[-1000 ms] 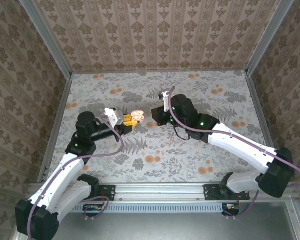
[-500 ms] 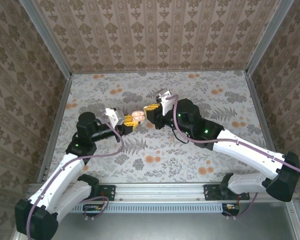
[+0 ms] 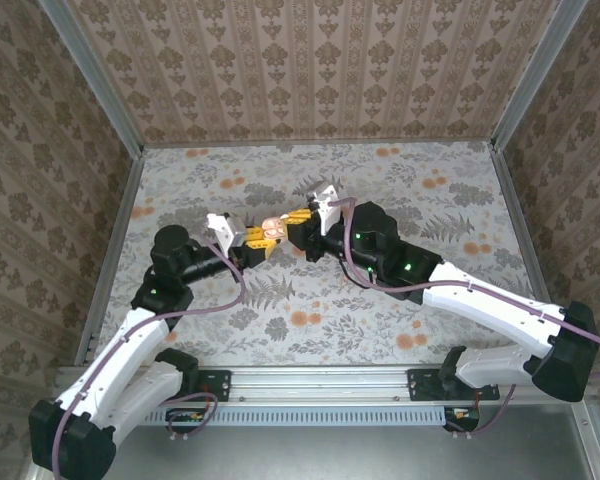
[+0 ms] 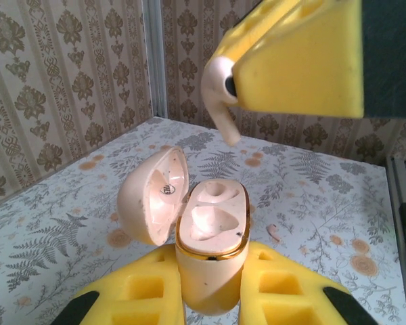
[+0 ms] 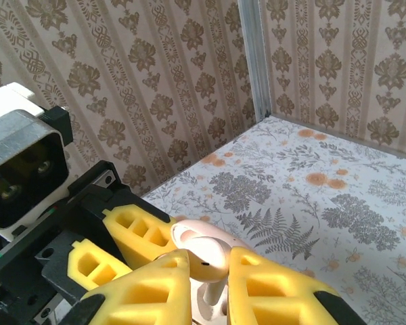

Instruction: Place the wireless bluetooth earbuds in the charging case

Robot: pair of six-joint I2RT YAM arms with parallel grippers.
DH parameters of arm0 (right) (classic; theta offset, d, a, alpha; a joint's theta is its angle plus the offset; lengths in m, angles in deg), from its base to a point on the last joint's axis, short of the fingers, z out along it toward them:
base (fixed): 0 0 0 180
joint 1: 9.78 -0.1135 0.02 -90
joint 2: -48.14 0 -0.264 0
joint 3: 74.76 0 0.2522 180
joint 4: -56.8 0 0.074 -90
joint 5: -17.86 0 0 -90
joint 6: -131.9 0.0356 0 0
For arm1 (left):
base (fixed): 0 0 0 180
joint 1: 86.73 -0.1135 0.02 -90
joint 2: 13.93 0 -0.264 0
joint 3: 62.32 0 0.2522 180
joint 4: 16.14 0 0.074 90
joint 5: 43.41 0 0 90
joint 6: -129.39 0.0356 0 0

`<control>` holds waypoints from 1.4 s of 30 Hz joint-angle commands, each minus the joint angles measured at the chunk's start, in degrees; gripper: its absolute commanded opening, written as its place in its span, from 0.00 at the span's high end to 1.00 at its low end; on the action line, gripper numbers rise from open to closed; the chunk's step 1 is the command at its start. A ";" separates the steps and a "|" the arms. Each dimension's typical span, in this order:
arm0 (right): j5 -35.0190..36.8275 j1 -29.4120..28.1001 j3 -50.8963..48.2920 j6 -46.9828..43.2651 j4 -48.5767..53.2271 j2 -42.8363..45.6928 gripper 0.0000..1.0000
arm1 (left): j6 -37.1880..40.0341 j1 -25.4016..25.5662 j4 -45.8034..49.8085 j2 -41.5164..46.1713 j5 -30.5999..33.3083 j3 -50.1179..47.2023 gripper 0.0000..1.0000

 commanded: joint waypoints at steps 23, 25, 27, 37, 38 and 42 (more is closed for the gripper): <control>0.02 -0.36 -1.18 -2.87 -3.87 -1.50 0.85 | -4.26 0.96 -3.75 2.41 0.22 1.39 1.00; -0.34 -0.35 -1.45 -2.54 -4.15 -1.61 0.85 | -4.38 1.00 -4.03 2.46 0.30 1.55 1.00; -0.53 -0.38 -1.86 -2.36 -4.65 -1.57 0.85 | -4.69 1.03 -4.44 2.41 0.61 1.65 1.00; 0.34 -0.90 -3.89 -3.74 -5.81 -1.60 0.85 | -7.14 1.02 -7.36 2.78 1.42 1.59 1.00; 0.34 -0.94 -3.86 -3.69 -5.85 -1.66 0.85 | -7.34 0.99 -7.57 2.84 1.51 1.58 1.00; 0.34 -1.32 -4.08 -3.64 -6.07 -1.88 0.85 | -7.44 0.98 -7.68 3.23 2.14 1.61 1.00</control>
